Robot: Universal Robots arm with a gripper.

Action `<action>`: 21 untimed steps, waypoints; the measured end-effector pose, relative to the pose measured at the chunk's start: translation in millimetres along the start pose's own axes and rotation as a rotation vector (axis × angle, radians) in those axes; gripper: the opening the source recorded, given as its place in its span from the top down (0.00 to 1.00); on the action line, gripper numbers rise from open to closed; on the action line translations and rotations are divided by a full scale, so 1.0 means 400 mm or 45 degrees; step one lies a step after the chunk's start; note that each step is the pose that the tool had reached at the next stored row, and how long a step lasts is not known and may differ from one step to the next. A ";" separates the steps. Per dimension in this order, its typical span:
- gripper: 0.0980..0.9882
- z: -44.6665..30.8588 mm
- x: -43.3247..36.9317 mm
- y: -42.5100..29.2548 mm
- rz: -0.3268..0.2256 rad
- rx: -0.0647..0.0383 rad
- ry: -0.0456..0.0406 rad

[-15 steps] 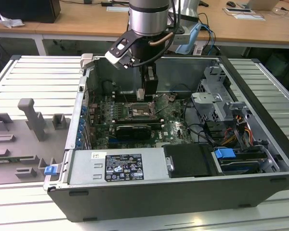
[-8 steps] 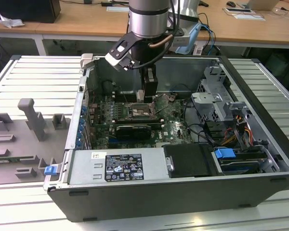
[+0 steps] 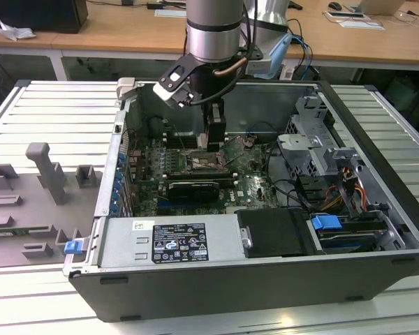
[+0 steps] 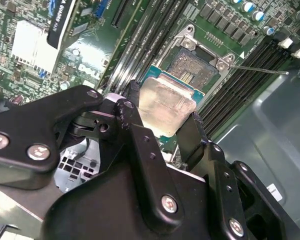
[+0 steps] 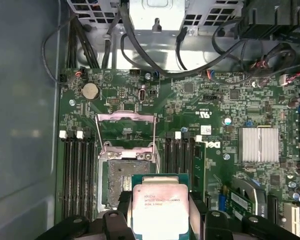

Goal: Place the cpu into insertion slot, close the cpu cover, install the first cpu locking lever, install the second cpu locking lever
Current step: 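Place the cpu into insertion slot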

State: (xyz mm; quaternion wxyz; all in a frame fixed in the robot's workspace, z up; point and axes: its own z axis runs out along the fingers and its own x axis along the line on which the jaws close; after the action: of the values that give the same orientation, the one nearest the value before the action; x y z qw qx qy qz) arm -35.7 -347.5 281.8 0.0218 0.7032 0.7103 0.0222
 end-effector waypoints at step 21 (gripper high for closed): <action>0.51 0.105 0.031 -0.007 0.007 0.009 -0.002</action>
State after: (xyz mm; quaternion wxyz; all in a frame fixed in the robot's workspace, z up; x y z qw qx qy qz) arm -35.9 -335.3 239.8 0.0199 0.7053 0.7083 0.0191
